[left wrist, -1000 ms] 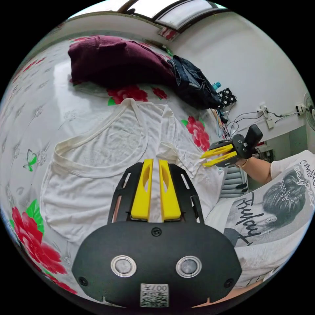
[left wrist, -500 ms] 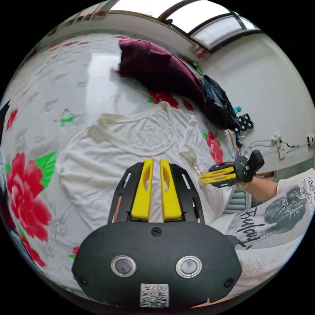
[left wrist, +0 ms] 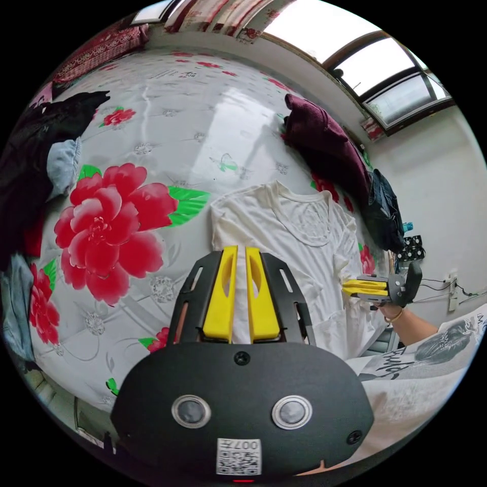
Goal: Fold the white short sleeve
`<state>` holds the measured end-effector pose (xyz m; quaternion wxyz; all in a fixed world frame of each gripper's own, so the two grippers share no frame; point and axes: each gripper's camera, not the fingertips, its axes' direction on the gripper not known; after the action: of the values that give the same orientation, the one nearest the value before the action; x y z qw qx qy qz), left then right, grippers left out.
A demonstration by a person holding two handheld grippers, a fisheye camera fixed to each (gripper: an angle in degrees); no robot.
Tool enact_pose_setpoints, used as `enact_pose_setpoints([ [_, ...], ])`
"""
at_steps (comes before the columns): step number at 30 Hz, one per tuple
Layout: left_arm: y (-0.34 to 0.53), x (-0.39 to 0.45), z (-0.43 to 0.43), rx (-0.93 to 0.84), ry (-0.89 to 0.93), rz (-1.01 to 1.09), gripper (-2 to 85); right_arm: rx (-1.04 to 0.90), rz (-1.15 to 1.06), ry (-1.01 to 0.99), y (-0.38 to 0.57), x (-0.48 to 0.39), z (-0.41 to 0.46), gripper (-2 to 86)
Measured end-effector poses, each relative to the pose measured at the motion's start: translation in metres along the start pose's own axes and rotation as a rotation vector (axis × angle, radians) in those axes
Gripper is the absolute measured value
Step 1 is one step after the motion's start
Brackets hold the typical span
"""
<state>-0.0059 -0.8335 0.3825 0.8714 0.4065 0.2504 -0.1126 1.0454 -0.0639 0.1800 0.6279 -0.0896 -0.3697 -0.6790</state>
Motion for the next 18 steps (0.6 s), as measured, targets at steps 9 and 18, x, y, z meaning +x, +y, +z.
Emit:
enact_pose_setpoints([
  [9,-0.009,-0.003,-0.042,0.058,-0.029,0.005,4.1,0.155,0.066,0.012,-0.047,0.059,-0.049,1.9],
  [18,-0.062,0.033,-0.027,-0.060,-0.048,0.138,5.8,0.023,0.197,0.189,-0.157,0.192,-0.035,4.5],
])
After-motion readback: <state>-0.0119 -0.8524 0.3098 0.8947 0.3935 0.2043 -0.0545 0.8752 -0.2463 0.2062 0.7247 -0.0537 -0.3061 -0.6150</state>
